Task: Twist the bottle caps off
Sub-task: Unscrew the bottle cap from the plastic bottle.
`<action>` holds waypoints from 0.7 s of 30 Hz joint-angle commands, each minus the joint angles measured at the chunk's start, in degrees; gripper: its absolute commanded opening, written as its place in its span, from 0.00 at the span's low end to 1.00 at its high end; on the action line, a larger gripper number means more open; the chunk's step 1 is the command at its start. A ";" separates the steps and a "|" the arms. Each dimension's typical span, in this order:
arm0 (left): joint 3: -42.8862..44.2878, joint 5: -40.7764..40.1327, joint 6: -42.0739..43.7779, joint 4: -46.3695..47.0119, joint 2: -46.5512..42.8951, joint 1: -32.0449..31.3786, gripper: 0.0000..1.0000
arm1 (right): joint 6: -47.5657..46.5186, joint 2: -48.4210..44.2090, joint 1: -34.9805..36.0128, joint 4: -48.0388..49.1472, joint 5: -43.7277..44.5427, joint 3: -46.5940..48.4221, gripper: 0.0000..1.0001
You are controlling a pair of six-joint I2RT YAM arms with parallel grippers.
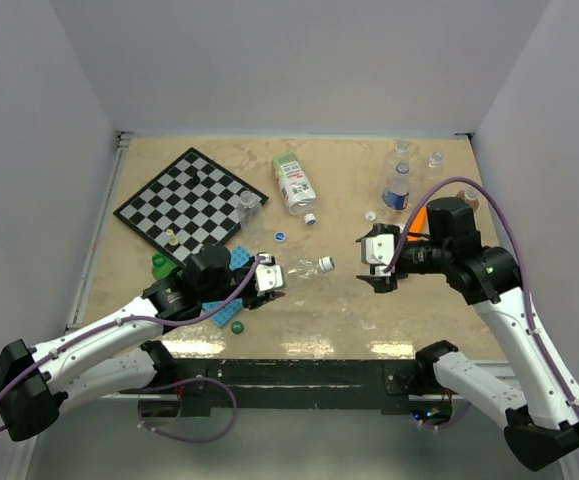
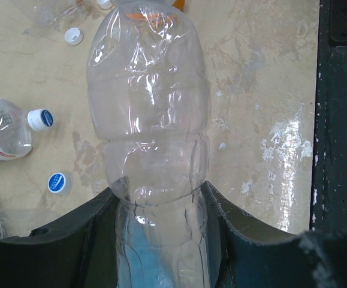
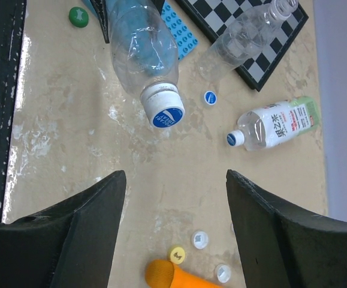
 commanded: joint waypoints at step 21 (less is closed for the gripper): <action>0.19 -8.75 0.07 1.68 -3.51 0.11 0.01 | 10.08 12.20 -1.08 -2.62 -5.75 9.31 0.75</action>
